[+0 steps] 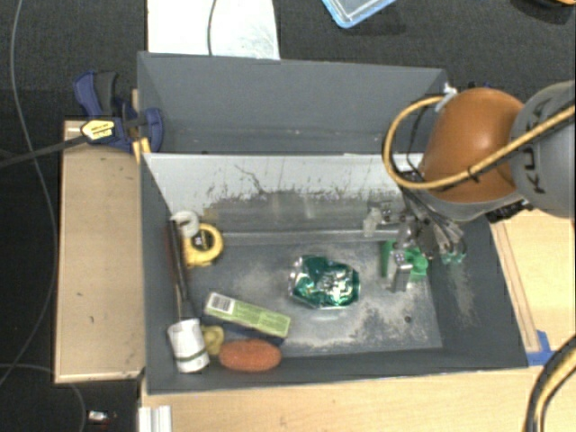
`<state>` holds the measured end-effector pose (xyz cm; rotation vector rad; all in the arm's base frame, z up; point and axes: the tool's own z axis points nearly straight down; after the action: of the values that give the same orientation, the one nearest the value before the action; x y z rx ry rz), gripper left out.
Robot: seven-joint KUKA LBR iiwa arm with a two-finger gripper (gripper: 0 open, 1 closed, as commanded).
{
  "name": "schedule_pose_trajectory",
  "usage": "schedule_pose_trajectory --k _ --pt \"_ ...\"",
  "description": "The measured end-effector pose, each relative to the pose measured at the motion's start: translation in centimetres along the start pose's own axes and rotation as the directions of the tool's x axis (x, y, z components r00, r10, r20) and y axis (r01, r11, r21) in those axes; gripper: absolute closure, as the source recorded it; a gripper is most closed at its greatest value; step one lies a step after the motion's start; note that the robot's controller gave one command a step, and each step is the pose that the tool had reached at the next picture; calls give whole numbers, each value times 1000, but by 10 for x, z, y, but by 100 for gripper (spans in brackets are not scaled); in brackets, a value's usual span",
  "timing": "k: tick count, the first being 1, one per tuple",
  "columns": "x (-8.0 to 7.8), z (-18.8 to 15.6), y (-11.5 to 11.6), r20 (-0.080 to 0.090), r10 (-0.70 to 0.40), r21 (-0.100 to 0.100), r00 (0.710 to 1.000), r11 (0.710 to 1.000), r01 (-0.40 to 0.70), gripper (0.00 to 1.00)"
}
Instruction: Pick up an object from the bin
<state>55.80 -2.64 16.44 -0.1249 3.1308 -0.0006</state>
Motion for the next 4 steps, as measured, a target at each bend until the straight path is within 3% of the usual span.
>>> schedule_pose_trajectory --k 1,2,3,4 --pt "-15 4 88 5 -59 -1 998 998 59 0" --pt "-7 23 88 -5 -216 -1 976 976 216 0" --pt "1 93 78 3 -97 -2 995 995 97 0" --pt "5 94 65 8 -137 0 991 991 137 100"
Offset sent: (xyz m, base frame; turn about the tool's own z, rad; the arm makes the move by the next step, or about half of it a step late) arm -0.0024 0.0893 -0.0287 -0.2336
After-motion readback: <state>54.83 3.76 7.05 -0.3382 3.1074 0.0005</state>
